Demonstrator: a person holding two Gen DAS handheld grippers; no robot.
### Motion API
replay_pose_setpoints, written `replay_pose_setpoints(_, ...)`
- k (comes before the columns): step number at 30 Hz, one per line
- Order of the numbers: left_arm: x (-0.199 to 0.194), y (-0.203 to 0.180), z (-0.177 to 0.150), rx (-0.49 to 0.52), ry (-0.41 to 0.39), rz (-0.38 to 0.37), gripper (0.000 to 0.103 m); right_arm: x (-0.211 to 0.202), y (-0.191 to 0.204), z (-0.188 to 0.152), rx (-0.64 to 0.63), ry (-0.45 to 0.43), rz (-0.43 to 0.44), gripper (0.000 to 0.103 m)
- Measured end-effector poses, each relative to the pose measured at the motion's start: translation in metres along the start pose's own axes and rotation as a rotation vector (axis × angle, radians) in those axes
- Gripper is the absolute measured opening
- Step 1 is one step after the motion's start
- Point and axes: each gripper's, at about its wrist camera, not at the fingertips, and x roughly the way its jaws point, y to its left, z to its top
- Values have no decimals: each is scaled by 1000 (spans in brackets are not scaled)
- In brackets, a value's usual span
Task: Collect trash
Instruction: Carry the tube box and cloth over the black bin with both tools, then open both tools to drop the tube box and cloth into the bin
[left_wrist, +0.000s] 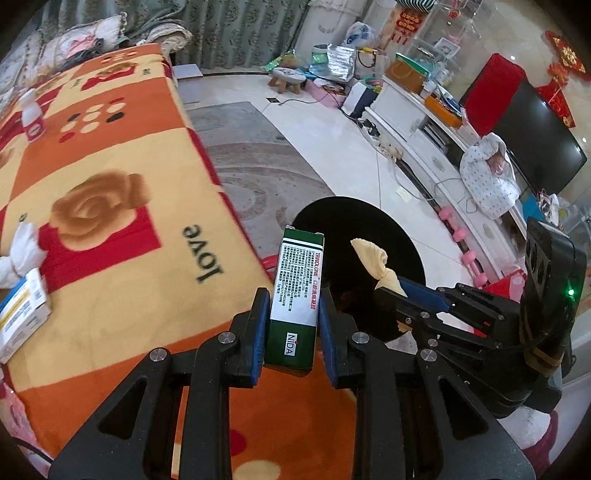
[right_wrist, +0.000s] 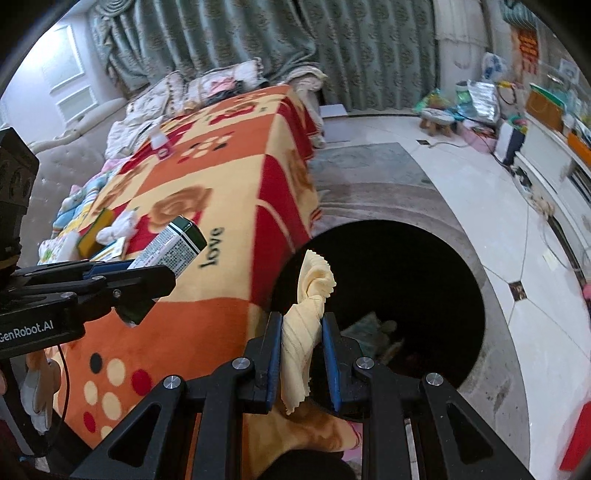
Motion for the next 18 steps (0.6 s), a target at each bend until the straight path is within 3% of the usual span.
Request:
replay_pose_setpoints(11, 29, -17, 15, 2, 22, -44, 23, 13, -30, 1, 54, 27, -32, 20)
replay_pose_setpoints(18, 42, -18, 22, -13, 26, -117, 24, 20, -41, 0, 76, 38, -45, 20)
